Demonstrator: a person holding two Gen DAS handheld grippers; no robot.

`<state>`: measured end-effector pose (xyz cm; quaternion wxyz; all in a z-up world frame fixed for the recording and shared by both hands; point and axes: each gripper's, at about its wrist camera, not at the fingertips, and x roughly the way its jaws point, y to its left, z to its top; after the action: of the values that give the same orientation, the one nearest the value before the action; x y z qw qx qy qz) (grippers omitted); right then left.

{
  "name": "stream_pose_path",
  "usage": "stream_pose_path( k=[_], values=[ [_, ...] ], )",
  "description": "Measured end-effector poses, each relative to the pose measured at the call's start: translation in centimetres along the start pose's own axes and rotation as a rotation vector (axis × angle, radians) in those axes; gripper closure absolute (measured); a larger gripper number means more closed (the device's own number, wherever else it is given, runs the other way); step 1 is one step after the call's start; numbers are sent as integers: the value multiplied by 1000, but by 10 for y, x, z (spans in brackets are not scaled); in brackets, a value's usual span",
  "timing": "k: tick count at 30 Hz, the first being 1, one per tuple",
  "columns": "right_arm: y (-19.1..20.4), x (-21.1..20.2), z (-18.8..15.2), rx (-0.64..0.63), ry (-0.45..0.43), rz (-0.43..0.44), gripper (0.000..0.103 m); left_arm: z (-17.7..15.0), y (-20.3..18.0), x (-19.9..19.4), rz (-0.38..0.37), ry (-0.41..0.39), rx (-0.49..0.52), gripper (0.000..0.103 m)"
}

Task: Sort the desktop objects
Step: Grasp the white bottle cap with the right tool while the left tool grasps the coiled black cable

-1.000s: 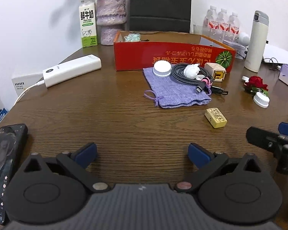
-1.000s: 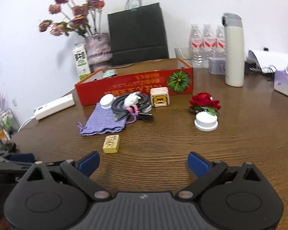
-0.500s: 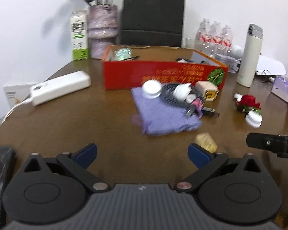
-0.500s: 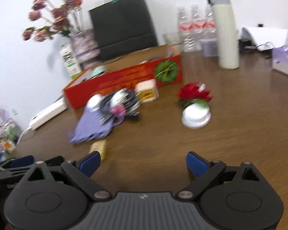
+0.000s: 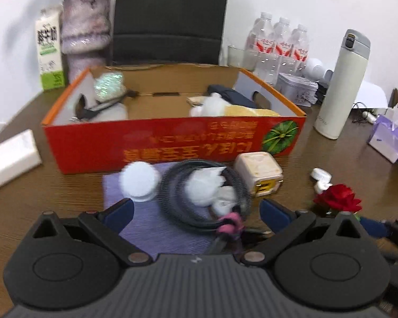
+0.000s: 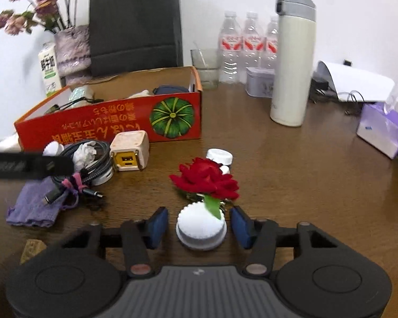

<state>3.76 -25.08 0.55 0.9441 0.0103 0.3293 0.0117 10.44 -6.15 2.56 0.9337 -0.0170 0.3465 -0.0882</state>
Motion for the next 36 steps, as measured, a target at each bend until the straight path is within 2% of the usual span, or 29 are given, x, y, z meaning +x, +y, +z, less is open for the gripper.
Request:
stream_pose_path(
  k=[2,4,6,8,9,10,11,14,17,21,24,25,26,27,28,29,30,31,32,33,34,35,36],
  values=[
    [0,-1,0,-1,-5,16,55,-6,-10,5,8,8,55,0],
    [-1,-2,0,-1,-12,20,62,-12,-22,12,88,40,112,0],
    [-1,-2,0,0,-17,25,65,-14,-24,12,98,50,69,5],
    [-3,-2,0,4,-19,39,65,-16,-19,8,71,32,-6,36],
    [-4,-2,0,10,-22,48,65,-17,-17,4,77,13,-25,47],
    [-5,-3,0,17,-25,56,66,-18,-17,1,68,13,-15,67],
    [-5,-3,-1,22,-26,62,66,-19,-17,-3,61,7,-4,75],
    [-5,-5,-2,25,-27,82,66,-29,-19,-16,81,-5,40,87],
    [-1,-8,-3,5,-43,83,66,-41,-21,-31,88,-11,73,92],
    [5,-15,-6,-35,-75,92,66,-54,-14,-60,55,-30,38,92],
    [3,-21,-9,-26,-77,107,66,-60,-14,-77,7,-30,115,89],
    [2,-23,-11,-25,-74,115,66,-60,-14,-79,23,-40,138,76],
    [2,-26,-13,-23,-70,130,66,-59,-15,-79,49,-50,163,53],
    [1,-28,-14,-16,-65,141,66,-56,-14,-76,46,-52,195,43],
    [0,-29,-15,-7,-59,143,66,-53,-13,-71,17,-42,226,37],
    [1,-31,-16,-3,-51,141,66,-50,-13,-64,-8,-12,247,39],
    [1,-32,-17,-5,-45,142,65,-47,-12,-57,-44,31,260,37],
    [1,-32,-18,-5,-42,143,65,-45,-12,-50,-97,80,279,30],
    [0,-32,-17,-1,-38,145,65,-45,-12,-42,-134,117,303,30],
    [-1,-31,-17,3,-34,147,65,-46,-13,-39,-125,118,318,33],
    [-2,-28,-16,6,-26,149,65,-46,-12,-37,-139,112,312,47],
    [-3,-26,-15,10,-18,149,66,-44,-12,-38,-142,114,296,72],
    [-3,-25,-14,9,-14,147,66,-40,-13,-39,-128,116,300,76]
  ],
)
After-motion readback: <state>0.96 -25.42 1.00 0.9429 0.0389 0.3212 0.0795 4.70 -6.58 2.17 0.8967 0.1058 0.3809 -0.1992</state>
